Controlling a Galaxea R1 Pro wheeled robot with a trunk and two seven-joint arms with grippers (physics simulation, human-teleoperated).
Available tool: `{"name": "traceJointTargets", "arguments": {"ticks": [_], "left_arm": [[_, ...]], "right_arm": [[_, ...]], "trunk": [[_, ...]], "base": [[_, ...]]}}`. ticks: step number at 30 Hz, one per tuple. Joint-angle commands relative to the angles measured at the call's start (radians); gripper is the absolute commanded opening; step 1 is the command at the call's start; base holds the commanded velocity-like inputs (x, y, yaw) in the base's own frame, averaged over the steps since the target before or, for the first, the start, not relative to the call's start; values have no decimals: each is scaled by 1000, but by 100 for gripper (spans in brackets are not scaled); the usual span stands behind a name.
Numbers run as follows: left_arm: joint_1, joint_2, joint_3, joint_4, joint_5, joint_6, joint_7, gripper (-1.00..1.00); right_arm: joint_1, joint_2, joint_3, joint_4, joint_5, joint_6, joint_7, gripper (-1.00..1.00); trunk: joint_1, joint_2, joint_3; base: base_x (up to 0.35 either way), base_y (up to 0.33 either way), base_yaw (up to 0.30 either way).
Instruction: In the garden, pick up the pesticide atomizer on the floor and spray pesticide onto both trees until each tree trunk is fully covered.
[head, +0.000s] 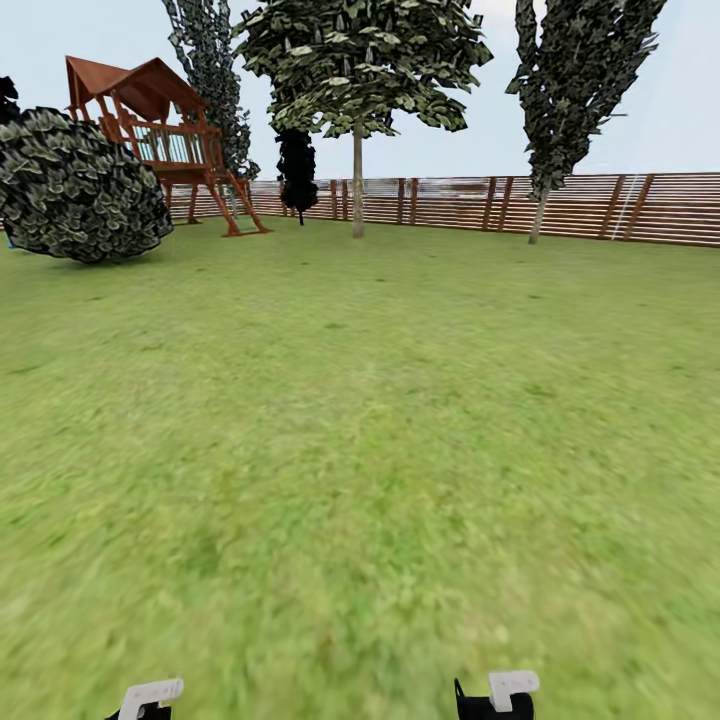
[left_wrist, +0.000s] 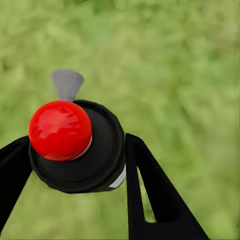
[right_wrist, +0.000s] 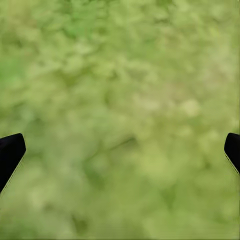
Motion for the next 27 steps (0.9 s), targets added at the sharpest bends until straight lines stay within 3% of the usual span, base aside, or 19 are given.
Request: {"name": "traceJointTargets", "arguments": {"ticks": [1,27], "left_arm": [[-1,0,9,1,-9,-3,-4,-100],[-1,-2,8,1,-9,-5,-4,-100]], "right_arm": [[-1,0,-4,1,11,-2,-8,100],[-1,1,-3,1,11,-2,-8,100]], "trunk": [[0,0,-1],[0,0,-1]], "base": [[342,0,0],[342,0,0]]}}
